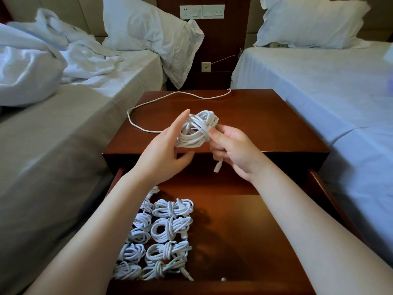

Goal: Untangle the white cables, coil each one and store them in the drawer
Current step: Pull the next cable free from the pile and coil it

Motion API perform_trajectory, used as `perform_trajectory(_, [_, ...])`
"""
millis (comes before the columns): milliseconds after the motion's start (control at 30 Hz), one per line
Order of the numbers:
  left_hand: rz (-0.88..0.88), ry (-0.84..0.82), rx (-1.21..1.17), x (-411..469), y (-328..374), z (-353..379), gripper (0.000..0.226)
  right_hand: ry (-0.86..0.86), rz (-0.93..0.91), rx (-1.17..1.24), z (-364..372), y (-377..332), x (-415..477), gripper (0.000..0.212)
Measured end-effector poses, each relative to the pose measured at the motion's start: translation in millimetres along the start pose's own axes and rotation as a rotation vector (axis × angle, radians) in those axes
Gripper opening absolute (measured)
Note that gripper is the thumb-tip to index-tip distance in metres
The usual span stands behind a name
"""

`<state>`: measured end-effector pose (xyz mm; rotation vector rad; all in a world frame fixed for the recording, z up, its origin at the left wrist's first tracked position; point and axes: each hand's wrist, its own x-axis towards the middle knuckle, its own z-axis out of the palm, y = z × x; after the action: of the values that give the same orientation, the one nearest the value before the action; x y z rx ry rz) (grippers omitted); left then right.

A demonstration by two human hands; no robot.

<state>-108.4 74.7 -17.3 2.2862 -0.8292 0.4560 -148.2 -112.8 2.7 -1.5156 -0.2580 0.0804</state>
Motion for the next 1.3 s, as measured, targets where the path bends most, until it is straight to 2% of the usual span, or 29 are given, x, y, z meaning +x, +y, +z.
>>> perform_trajectory(67, [0.001,0.116,0.056,-0.9,2.8,-0.3,0.068,0.028,0.021,0.015,1.0,-0.9,-0.6,0.027])
perform_trajectory(200, [-0.060,0.089,0.019,-0.5,13.5,3.0,0.062,0.149,0.035,-0.034,4.5,1.7,-0.8,0.042])
perform_trajectory(267, [-0.089,0.103,-0.044,-1.1,15.5,7.9,0.050,0.168,0.033,-0.041,8.1,3.0,-0.2,0.040])
perform_trajectory(400, [-0.178,0.235,-0.226,-3.4,21.3,15.7,0.053,0.223,-0.013,-0.031,13.8,-0.3,2.0,0.033])
perform_trajectory(533, [-0.299,0.272,-0.361,-2.3,26.7,17.4,0.071,0.190,-0.039,-0.049,14.1,-3.5,1.6,0.032])
perform_trajectory(667, [-0.370,0.287,-0.521,-1.2,34.5,20.4,0.039,0.160,-0.079,-0.113,13.4,-5.7,-0.1,0.036])
perform_trajectory(833, [-0.396,0.264,-0.686,-0.9,33.3,20.1,0.028,0.098,-0.109,-0.263,16.2,-4.3,-3.4,0.048])
perform_trajectory(933, [-0.374,0.302,-0.544,-2.2,27.5,18.7,0.030,0.107,-0.062,-0.409,14.9,-3.8,-3.6,0.044])
perform_trajectory(1033, [-0.362,0.323,-0.419,-1.6,27.3,16.8,0.030,0.213,-0.075,-0.624,11.1,-1.7,-0.5,0.030])
perform_trajectory(1100, [-0.362,0.319,-0.347,-1.9,29.1,16.8,0.031,0.276,-0.103,-0.664,8.3,-0.7,1.5,0.027])
perform_trajectory(1300, [-0.321,0.297,-0.242,-3.2,26.4,22.1,0.031,0.156,0.034,-0.243,7.7,-5.2,-1.1,0.021])
